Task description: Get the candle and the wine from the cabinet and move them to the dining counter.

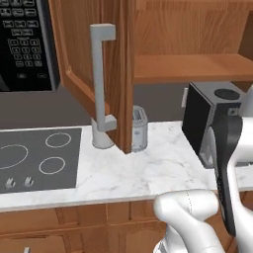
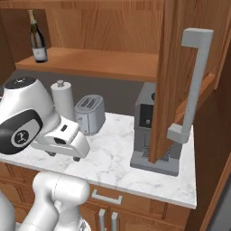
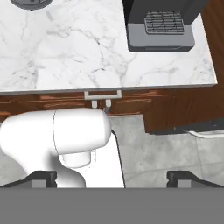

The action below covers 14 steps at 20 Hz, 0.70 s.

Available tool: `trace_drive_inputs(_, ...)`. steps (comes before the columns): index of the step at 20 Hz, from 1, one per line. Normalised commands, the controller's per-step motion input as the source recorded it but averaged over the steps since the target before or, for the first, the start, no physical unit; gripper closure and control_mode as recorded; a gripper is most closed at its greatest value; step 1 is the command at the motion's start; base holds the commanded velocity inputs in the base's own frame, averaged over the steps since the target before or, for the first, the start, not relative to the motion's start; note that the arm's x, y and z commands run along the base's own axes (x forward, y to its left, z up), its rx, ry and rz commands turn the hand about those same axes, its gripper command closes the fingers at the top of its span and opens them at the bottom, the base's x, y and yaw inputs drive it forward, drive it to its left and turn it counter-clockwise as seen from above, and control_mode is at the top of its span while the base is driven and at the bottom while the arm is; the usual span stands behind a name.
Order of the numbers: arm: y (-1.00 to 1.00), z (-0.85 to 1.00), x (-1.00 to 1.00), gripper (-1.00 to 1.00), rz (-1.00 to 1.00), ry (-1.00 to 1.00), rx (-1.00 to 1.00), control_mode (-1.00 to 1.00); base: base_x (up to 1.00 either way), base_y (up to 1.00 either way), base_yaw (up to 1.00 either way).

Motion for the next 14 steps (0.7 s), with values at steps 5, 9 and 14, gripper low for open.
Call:
trace_drive_inputs(5,0.0,0.0,0.0,-1.0,0.0,0.0,0.0,1.0,0.25,0.02,0.22)
trace_drive_inputs(9,0.0,0.0,0.0,-1.0,0.0,0.0,0.0,1.0,0.0,0.0,0.25)
trace_drive_inputs(14,0.0,0.0,0.0,-1.0,0.0,0.0,0.0,1.0,0.0,0.0,0.26)
